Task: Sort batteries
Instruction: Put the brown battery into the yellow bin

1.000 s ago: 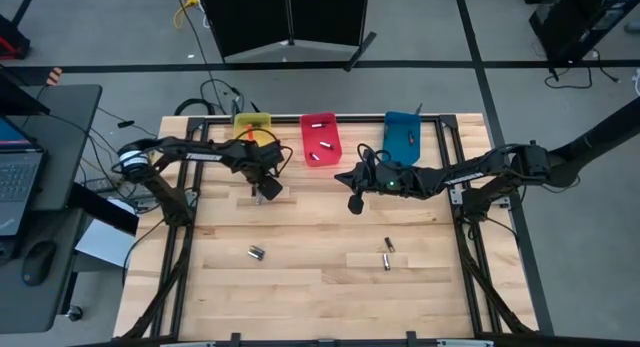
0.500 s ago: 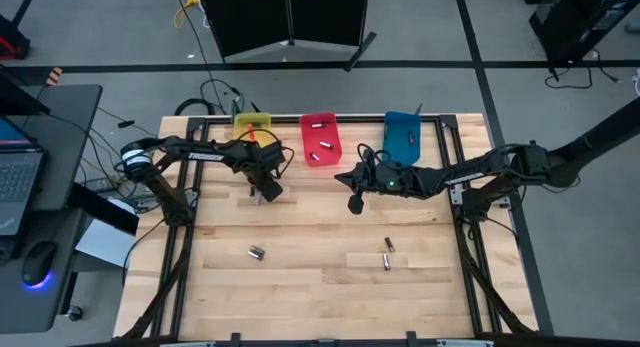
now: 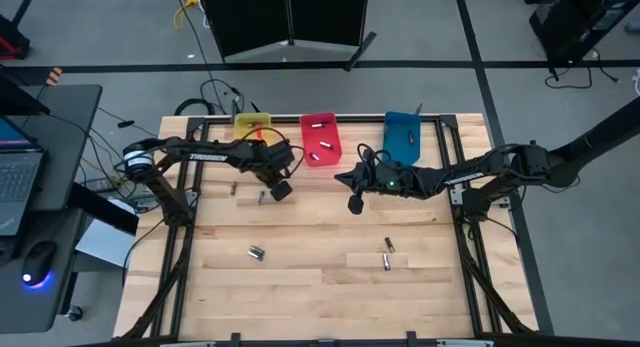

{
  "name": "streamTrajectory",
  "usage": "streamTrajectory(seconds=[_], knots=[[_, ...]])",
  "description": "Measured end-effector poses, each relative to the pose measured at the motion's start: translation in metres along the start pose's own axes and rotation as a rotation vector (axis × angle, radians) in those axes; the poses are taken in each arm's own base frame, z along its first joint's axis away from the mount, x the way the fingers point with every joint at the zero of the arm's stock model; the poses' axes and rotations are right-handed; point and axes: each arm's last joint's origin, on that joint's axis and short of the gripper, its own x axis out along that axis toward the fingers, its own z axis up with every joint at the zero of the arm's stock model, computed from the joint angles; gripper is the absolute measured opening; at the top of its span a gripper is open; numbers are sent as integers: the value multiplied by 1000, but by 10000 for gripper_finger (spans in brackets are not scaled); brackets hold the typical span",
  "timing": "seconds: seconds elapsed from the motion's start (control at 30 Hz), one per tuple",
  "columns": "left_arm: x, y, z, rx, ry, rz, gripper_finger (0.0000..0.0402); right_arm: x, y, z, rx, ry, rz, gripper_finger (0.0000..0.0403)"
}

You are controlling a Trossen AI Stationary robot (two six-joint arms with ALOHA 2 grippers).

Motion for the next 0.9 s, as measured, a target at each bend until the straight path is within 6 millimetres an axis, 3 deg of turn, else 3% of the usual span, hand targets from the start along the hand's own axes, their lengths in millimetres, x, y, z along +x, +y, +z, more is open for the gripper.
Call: streamTrajectory(seconds=[0.23,0.4,0.57,0.73,0.9], knots=[[-27,6,25,-3,-29,31,43,0,0,0,-1,6,0,12],[-50,31,34,-52,-67,58,43,-1,3,-1,-5,9,9,12],[-77,68,39,-123,-136,144,43,-1,7,-1,-9,8,22,12],[-74,112,38,-232,-108,195,43,-2,10,-1,-13,9,32,12],[-53,136,41,-273,-74,192,43,-2,11,-1,-13,10,36,12]])
